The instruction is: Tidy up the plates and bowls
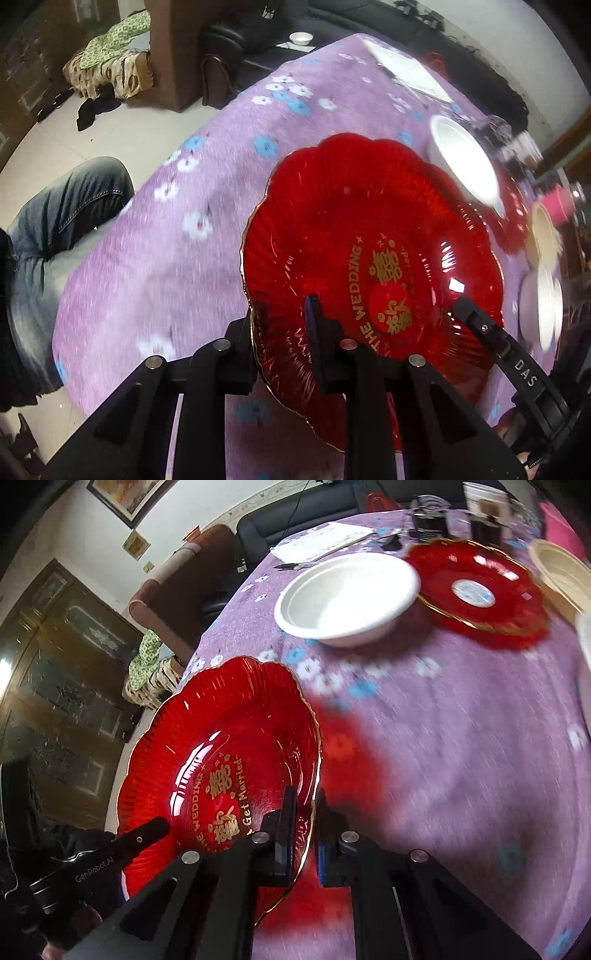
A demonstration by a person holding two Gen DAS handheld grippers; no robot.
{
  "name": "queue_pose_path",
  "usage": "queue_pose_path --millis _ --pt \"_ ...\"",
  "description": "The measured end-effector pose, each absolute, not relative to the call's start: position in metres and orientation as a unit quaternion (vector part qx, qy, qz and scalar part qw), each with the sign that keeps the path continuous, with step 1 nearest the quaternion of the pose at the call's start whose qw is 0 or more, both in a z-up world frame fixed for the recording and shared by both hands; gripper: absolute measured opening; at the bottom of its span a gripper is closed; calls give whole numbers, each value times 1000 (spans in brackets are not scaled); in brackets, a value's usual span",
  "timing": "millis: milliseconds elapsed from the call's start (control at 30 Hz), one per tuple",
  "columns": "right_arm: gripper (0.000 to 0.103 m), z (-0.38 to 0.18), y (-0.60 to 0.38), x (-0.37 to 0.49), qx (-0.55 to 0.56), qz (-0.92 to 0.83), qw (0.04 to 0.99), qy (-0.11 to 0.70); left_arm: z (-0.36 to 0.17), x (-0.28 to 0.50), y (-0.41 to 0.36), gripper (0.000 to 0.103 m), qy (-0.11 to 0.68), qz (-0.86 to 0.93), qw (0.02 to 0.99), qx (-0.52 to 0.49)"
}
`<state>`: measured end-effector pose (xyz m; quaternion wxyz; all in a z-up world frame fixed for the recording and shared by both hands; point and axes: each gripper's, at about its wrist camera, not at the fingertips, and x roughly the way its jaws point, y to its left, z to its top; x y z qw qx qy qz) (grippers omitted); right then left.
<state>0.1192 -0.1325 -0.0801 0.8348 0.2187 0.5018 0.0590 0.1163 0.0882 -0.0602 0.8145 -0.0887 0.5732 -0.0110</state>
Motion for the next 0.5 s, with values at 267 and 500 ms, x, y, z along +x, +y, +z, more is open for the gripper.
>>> queue_pose_path --millis 267,500 --pt "8 -71 -141 65 209 46 849 483 -51 77 74 20 559 -24 826 -73" --pt "10 -86 -157 53 221 29 843 490 -69 79 57 20 565 -22 823 -61"
